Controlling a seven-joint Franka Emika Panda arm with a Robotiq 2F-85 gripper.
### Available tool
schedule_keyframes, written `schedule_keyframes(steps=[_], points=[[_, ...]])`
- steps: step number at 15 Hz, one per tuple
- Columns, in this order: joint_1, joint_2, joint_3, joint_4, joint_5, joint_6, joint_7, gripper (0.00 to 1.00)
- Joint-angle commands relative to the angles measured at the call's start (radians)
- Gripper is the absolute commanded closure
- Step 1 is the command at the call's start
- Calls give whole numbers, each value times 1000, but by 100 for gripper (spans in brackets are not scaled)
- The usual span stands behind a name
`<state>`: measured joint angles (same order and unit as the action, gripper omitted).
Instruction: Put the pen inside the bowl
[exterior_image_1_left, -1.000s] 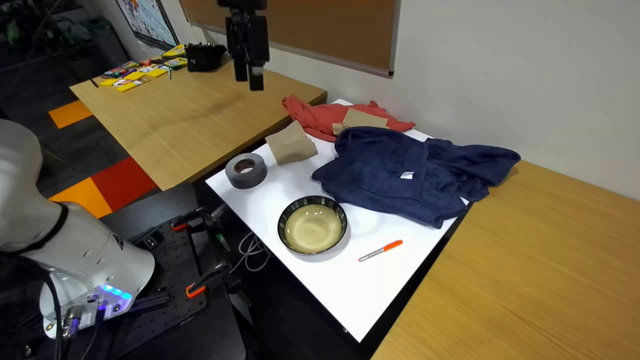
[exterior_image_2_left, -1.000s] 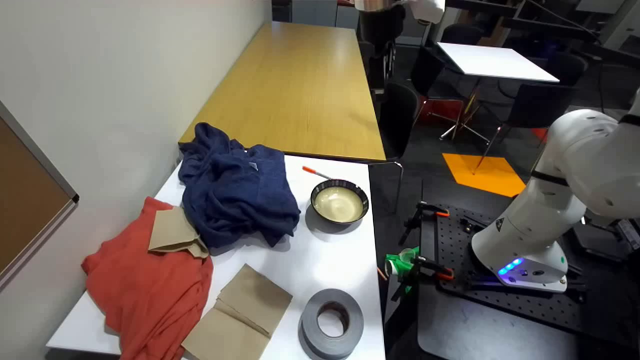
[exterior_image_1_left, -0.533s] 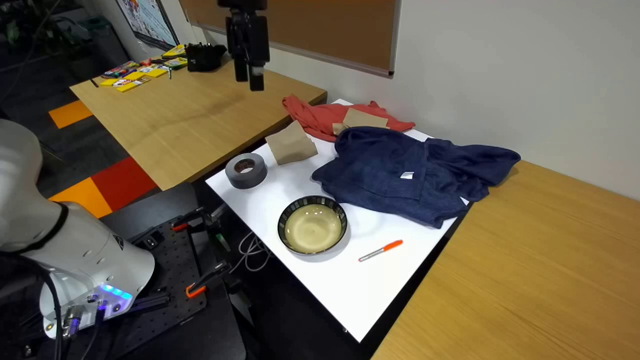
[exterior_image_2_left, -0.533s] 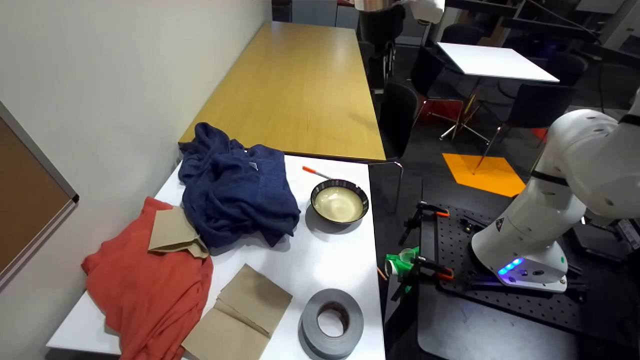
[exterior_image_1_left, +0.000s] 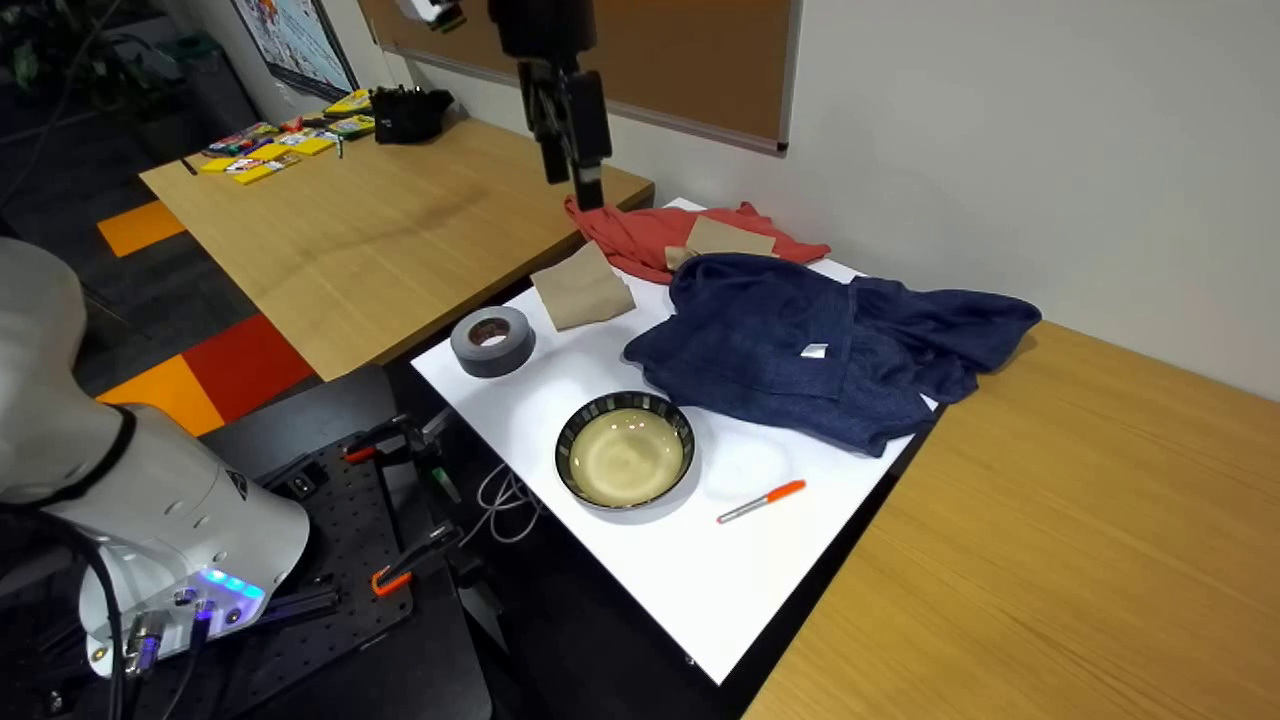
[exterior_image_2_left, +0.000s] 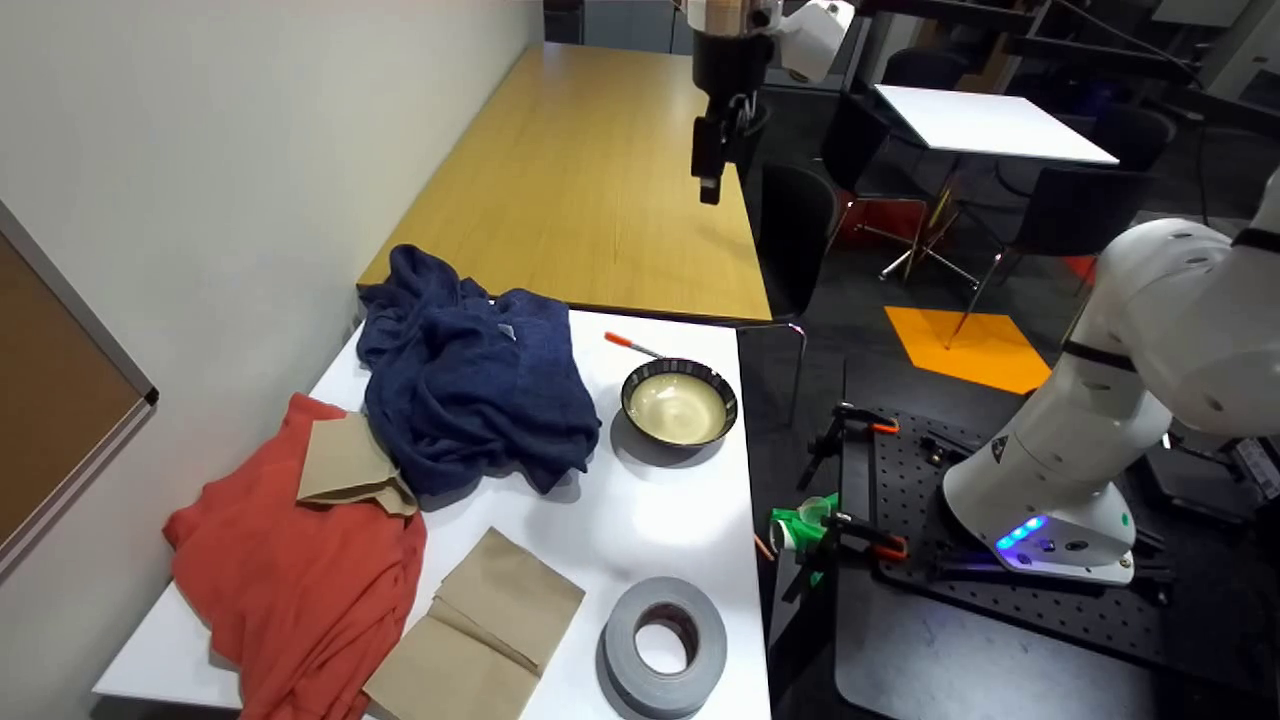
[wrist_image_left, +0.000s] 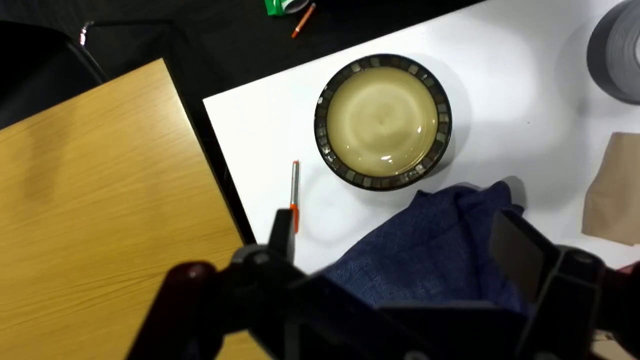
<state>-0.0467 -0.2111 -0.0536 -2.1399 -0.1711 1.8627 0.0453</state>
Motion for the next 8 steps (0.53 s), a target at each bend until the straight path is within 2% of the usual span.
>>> schedule_keyframes(steps=[1, 4, 8], points=[[-34, 29, -31, -61, 17, 186, 35, 0], [-63, 80, -63, -102, 21, 367, 51, 0], [-94, 190, -101, -118, 48, 542, 23, 0]])
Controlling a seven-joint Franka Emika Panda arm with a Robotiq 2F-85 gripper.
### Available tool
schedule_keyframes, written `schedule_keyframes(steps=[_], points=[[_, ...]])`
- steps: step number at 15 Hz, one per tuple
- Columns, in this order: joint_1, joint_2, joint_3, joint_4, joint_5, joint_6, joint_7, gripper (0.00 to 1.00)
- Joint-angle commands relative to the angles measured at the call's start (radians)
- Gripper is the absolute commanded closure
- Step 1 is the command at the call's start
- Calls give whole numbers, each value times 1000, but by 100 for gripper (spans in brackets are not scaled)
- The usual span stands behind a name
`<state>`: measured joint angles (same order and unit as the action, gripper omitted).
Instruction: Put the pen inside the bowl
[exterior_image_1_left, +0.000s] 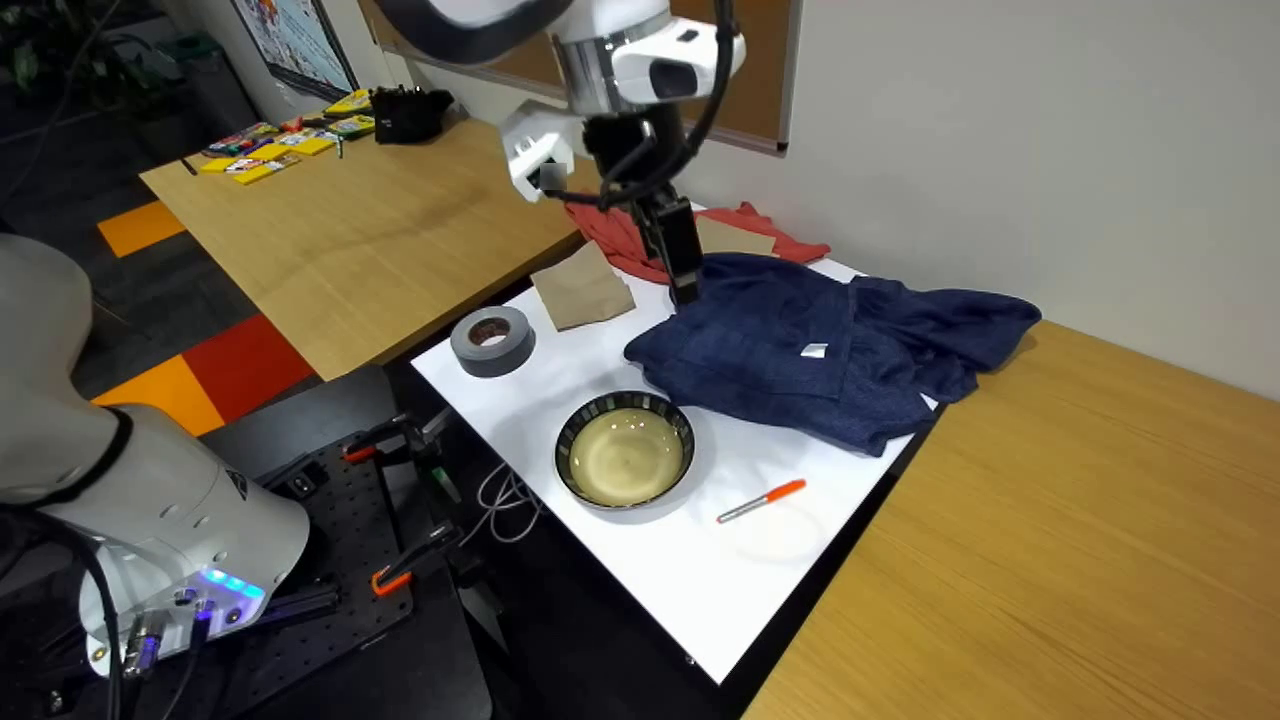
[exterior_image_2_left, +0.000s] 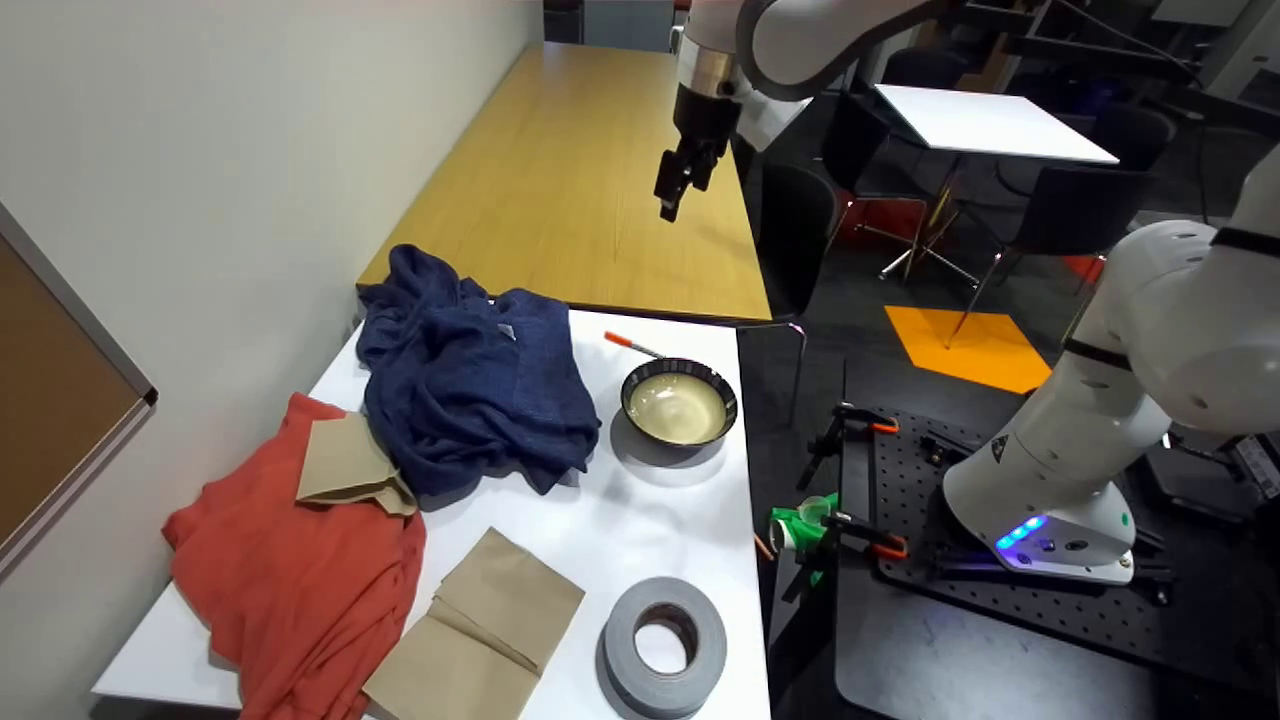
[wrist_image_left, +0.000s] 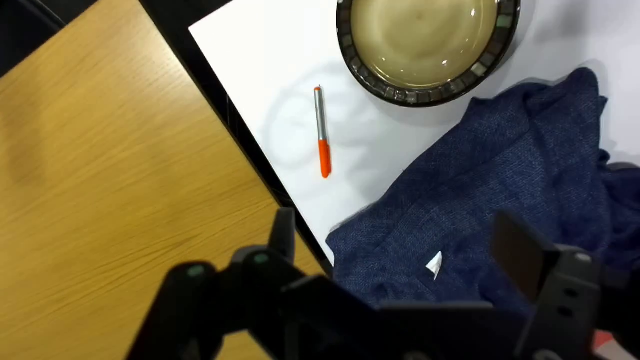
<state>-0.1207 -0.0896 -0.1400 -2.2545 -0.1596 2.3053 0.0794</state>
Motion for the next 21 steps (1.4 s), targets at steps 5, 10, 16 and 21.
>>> schedule_keyframes(steps=[5, 10, 16, 21], points=[[-36, 209, -25, 13, 143, 194, -66, 0], [-38, 311, -24, 36, 144, 237, -65, 0], [-31, 295, -26, 14, 135, 221, -46, 0], [-25, 376, -57, 52, 70, 327, 38, 0]])
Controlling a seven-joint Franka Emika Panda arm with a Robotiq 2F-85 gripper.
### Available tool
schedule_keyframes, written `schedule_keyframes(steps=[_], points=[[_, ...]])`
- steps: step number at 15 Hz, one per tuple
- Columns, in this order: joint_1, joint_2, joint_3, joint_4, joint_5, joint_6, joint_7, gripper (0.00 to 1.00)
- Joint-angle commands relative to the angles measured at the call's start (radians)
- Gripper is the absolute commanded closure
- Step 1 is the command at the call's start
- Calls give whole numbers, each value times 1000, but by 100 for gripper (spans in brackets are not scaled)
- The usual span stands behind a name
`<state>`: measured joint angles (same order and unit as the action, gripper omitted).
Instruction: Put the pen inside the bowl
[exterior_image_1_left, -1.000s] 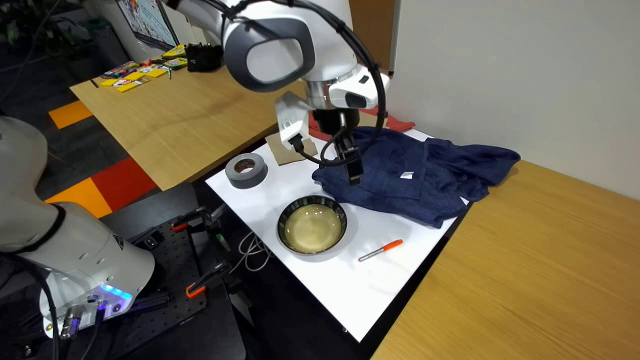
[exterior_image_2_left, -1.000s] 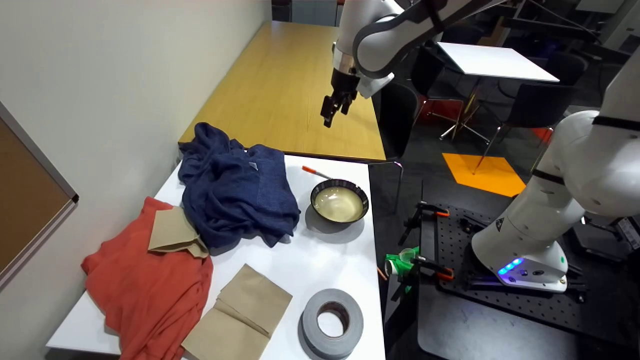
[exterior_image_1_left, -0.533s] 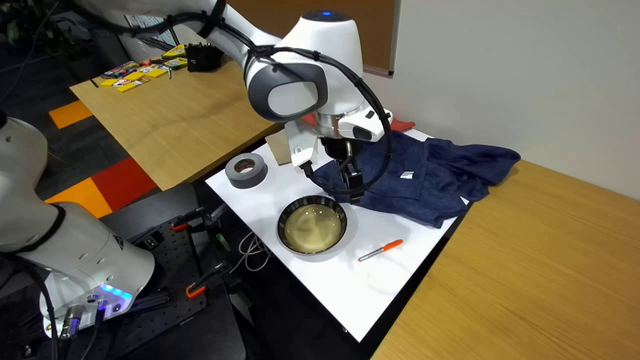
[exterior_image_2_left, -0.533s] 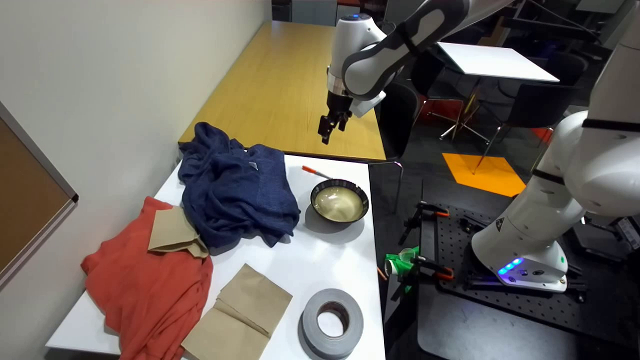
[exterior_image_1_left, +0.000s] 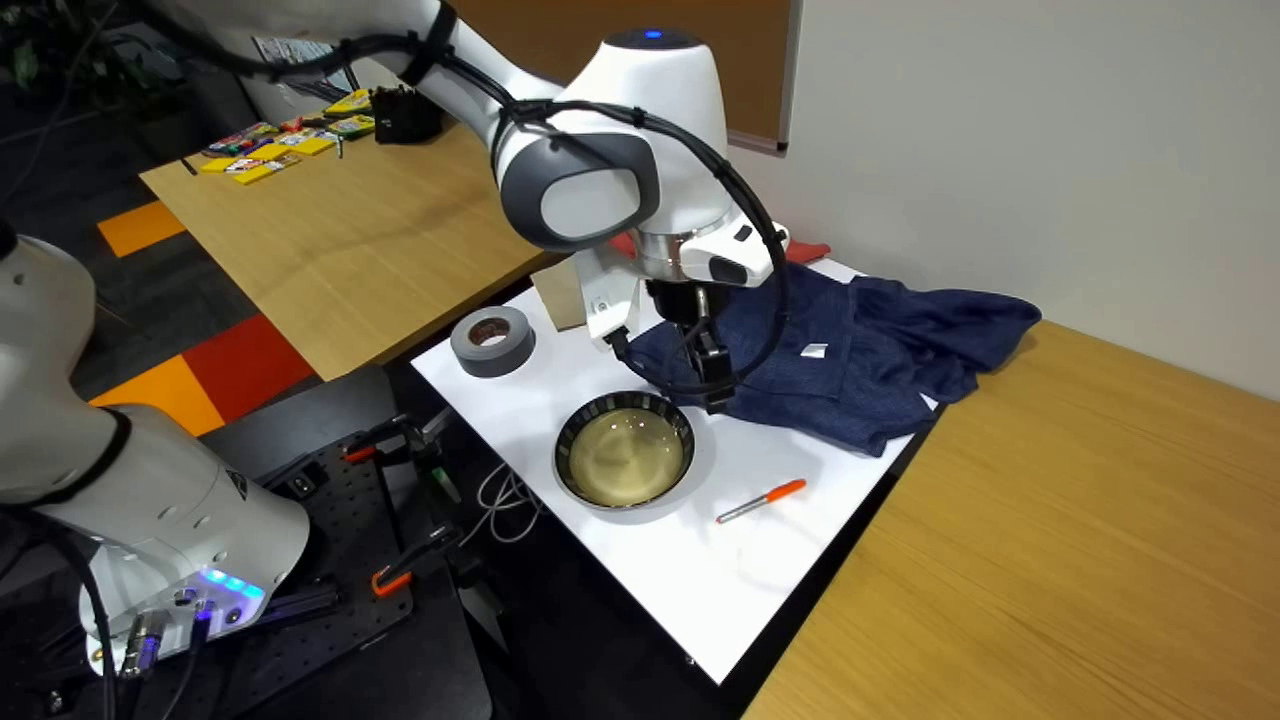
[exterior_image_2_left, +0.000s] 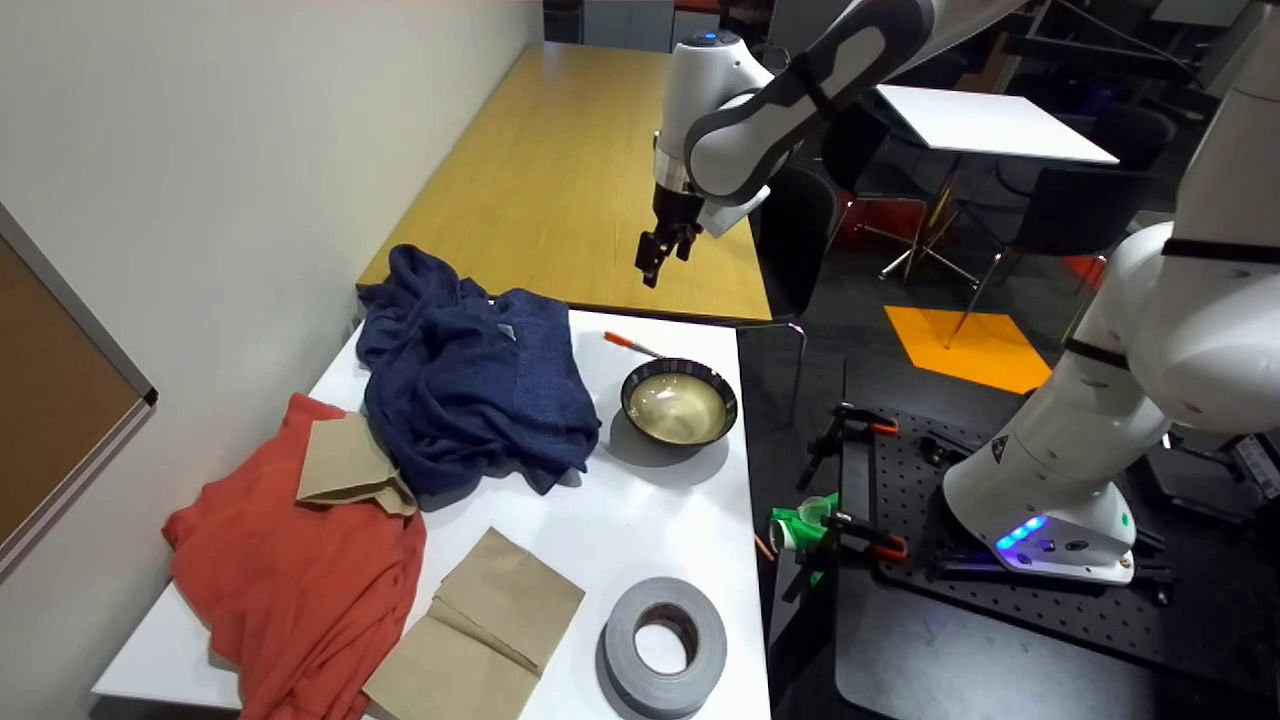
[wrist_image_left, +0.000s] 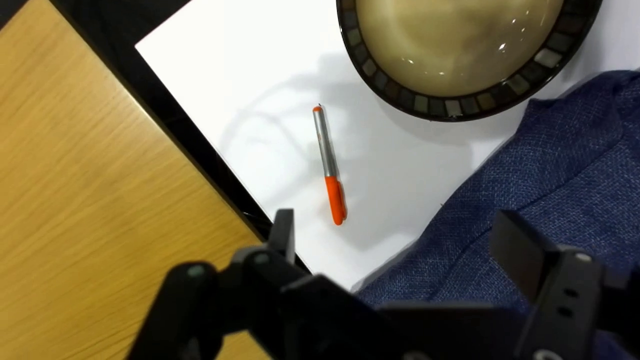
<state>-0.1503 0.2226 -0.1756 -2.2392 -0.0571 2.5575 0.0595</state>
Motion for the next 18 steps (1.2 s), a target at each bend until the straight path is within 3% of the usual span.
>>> schedule_keyframes(steps=[1, 5, 18], points=[[2, 91, -28, 52, -35, 89, 70, 0], [-4, 206, -46, 131, -14, 94, 83, 0], [-92, 490, 20, 361, 51, 62, -38, 0]])
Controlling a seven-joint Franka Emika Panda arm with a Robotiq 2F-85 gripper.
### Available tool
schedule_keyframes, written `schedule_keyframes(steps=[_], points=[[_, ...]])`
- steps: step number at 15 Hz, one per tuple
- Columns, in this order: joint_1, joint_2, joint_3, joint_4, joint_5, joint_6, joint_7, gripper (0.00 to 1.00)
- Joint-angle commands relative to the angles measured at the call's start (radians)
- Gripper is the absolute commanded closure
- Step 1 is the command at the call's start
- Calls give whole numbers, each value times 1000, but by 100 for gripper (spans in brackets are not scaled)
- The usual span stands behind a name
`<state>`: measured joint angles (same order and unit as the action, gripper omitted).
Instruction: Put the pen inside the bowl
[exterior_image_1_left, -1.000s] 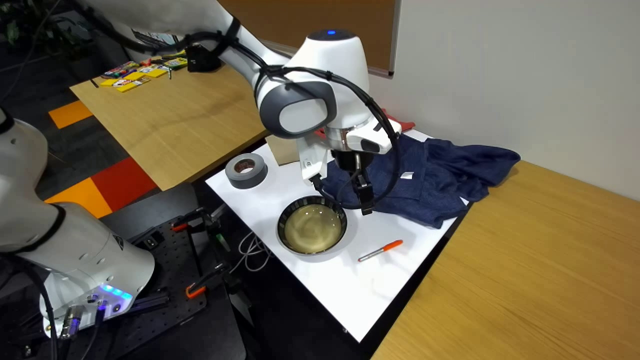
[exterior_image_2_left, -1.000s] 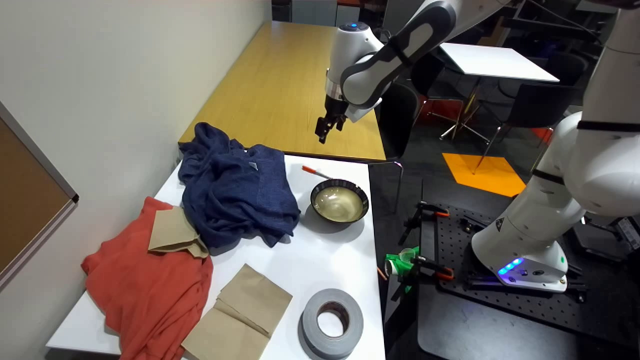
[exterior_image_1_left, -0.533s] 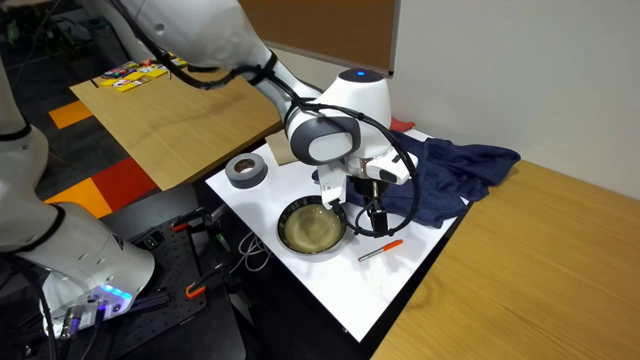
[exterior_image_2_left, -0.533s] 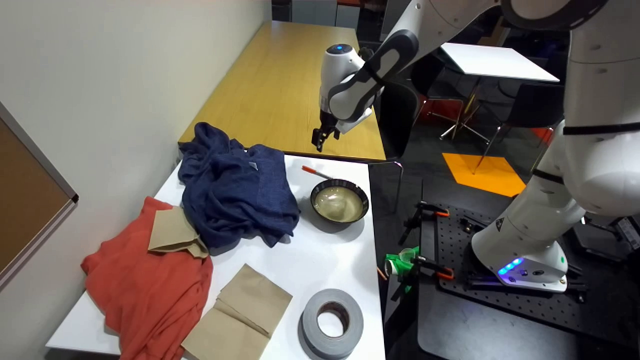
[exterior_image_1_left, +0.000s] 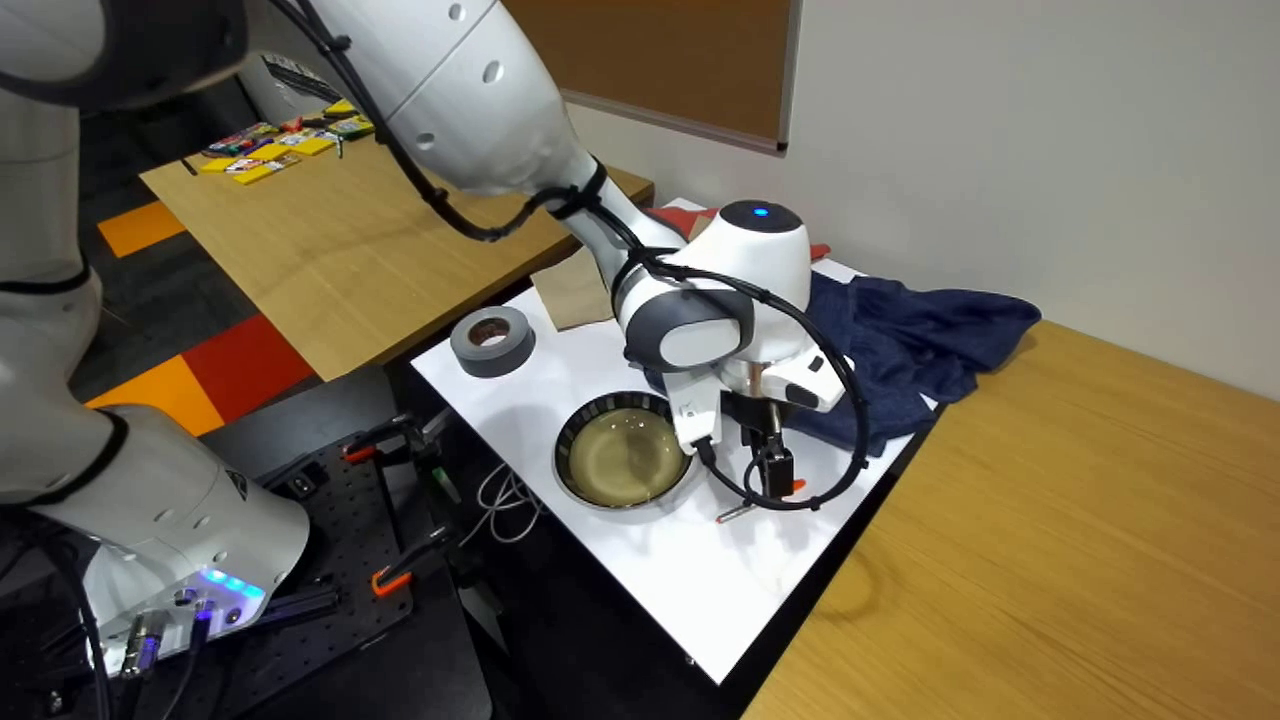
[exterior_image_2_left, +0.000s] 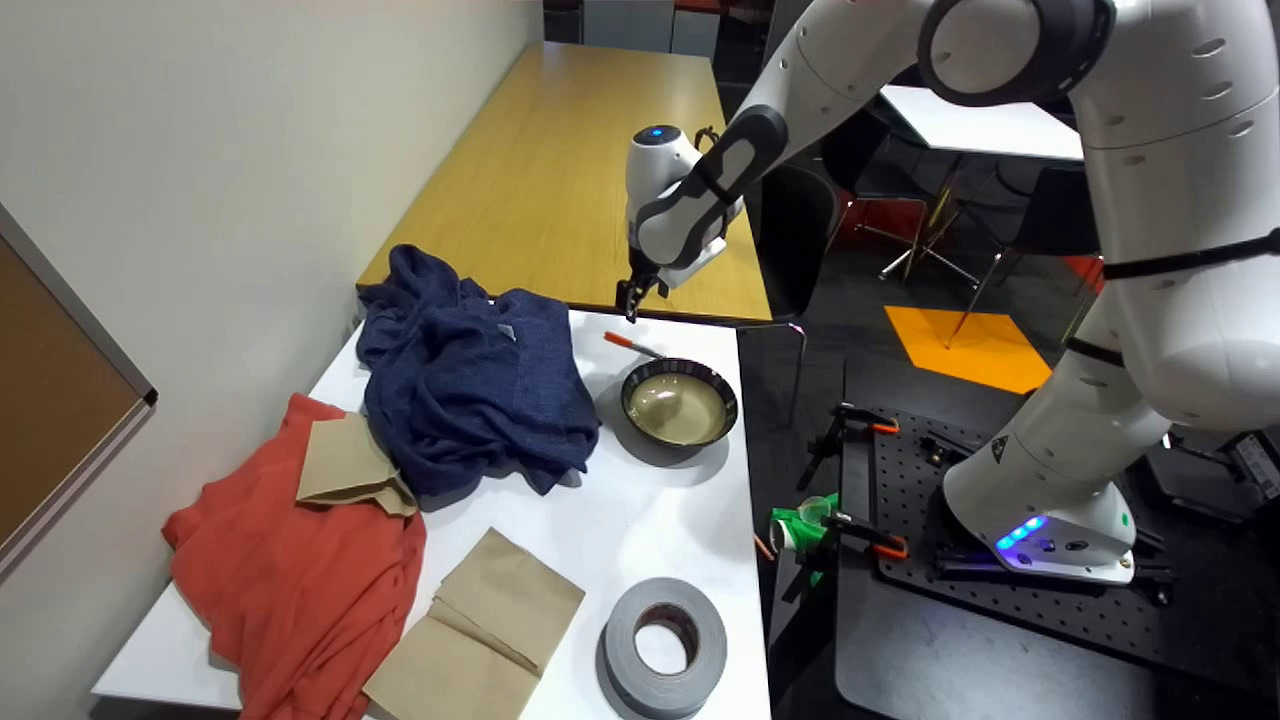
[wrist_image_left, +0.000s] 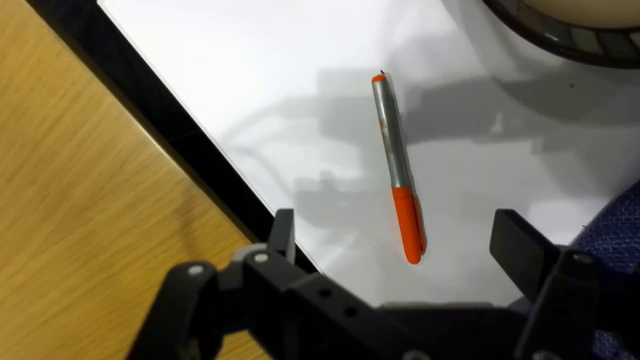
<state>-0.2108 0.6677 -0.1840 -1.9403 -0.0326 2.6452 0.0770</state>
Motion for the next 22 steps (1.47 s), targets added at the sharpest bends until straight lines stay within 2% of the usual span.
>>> schedule_keyframes(steps=[1, 9, 20, 21, 22], points=[[-39, 60, 36, 76, 28, -24, -69, 0], [-83, 170, 72, 172, 40, -27, -123, 0], [-94, 250, 85, 239, 37, -22, -135, 0], [-96, 253, 88, 241, 38, -18, -137, 25], [-94, 256, 86, 244, 36, -17, -136, 26]])
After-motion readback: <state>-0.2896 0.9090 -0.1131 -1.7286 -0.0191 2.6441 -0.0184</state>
